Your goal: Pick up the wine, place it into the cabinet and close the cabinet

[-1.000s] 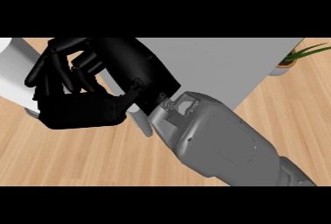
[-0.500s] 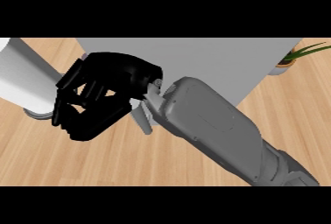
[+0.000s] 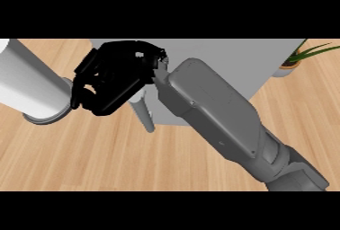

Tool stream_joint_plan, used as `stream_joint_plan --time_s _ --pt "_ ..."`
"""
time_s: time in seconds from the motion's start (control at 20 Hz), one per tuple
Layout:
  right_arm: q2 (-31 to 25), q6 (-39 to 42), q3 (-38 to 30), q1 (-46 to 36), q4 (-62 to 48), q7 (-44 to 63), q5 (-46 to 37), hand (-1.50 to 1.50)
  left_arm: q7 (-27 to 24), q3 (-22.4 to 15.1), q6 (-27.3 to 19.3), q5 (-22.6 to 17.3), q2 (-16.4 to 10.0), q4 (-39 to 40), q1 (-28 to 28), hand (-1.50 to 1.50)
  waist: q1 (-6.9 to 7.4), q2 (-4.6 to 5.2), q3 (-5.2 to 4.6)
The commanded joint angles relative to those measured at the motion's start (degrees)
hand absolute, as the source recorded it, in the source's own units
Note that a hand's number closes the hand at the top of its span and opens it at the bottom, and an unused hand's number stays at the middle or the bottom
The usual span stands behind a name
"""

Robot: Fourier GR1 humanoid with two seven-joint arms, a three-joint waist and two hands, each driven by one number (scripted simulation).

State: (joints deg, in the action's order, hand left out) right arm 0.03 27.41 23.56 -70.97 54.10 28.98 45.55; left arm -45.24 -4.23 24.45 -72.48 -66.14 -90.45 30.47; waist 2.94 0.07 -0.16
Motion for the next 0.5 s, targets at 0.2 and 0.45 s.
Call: stream_joint_plan --time_s 0.2,0.45 --pt "-0.13 5.06 -4.42 0.25 -9.07 -6.04 0.3 1.5 1.57 3.37 4.35 -0.32 2.05 1.16 -0.68 -1.5 -1.19 0.31 0.13" --pt "-3.51 6.12 -7.01 -1.42 -13.79 -8.55 0.22 1.5 2.42 4.76 4.75 1.02 2.85 2.25 -0.7 -1.5 -0.45 0.78 0.07"
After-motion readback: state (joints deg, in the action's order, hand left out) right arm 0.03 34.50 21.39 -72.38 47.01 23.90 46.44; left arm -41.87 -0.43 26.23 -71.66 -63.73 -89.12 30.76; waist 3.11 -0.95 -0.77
